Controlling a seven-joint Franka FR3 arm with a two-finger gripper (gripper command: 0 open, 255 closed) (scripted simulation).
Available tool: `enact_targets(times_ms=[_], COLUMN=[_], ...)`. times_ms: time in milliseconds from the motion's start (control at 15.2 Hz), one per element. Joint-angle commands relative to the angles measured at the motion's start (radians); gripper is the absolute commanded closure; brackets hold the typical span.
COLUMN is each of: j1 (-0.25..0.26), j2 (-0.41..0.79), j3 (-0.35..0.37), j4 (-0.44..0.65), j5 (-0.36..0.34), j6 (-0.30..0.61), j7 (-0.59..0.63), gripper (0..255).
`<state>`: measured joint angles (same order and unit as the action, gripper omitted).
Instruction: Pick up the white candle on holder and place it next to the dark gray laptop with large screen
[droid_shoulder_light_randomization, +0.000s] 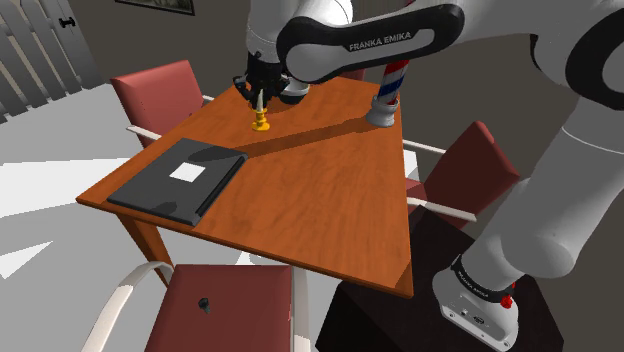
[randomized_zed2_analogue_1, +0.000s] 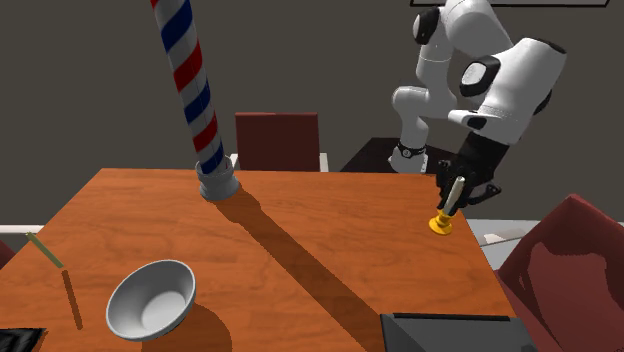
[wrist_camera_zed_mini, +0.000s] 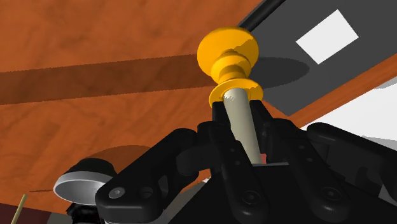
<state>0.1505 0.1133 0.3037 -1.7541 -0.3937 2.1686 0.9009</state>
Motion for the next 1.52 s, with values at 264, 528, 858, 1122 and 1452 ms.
enact_targets(times_ms=[264,528,858,1122,1452], j1=[0.099,0.175,0.250,0.245,0.241], j2=[0.096,0.179,0.265,0.265,0.272], j3=[0.050,0.073,0.084,0.080,0.075], j4=[0.132,0.249,0.359,0.308,0.253], j5=[-0.073,-0.121,-0.164,-0.173,-0.188], j6=[-0.095,-0.169,-0.228,-0.181,-0.125], j7=[0.142,0.222,0.284,0.305,0.333], gripper=[255,255,255,255,255])
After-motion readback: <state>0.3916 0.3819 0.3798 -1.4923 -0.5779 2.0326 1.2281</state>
